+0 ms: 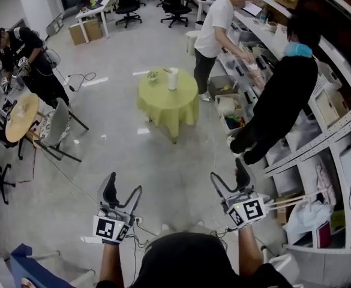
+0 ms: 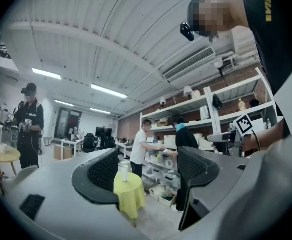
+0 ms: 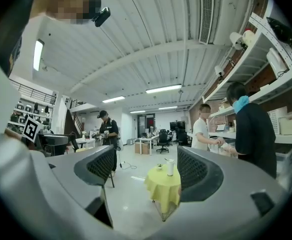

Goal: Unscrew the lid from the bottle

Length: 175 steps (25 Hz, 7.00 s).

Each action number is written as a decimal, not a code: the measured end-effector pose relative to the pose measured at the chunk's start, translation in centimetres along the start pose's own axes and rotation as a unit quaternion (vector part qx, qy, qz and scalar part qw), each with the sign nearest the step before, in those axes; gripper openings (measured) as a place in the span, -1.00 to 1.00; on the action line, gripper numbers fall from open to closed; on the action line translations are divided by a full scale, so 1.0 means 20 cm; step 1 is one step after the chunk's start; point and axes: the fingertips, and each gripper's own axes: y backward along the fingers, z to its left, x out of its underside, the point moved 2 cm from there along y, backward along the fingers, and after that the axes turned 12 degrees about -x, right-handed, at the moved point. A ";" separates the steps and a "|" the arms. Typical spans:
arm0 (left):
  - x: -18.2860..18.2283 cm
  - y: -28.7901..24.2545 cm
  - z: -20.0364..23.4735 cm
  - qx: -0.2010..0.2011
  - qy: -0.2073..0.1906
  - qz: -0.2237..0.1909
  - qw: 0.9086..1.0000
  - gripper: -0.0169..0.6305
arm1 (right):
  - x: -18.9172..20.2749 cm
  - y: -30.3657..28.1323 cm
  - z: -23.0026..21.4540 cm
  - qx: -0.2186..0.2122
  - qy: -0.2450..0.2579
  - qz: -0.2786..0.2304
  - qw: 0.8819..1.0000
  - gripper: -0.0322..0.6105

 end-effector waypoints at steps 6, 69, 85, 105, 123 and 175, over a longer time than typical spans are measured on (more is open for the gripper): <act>0.07 0.00 0.05 0.033 0.001 0.005 0.999 0.22 | 0.04 -0.12 0.18 0.008 -0.023 0.010 1.000 0.30; 0.67 -3.40 1.32 0.000 -0.054 0.104 0.993 0.14 | 0.37 -3.08 -2.13 -0.003 0.031 0.187 0.982 0.38; 1.43 -3.77 1.19 0.054 -0.034 0.190 0.980 0.14 | 0.85 -3.55 -2.24 -0.109 0.023 0.296 0.949 0.36; 2.39 -4.25 0.75 0.149 -0.103 0.228 0.957 0.16 | 1.77 -3.90 -2.18 -0.179 0.019 0.461 0.869 0.35; 2.53 -4.54 0.53 0.183 -0.092 0.200 0.958 0.32 | 1.94 -3.89 -2.27 -0.187 0.039 0.538 0.821 0.46; 2.54 -4.52 0.49 0.272 -0.148 0.205 0.928 0.31 | 1.82 -3.74 -2.34 -0.223 -0.045 0.484 0.845 0.71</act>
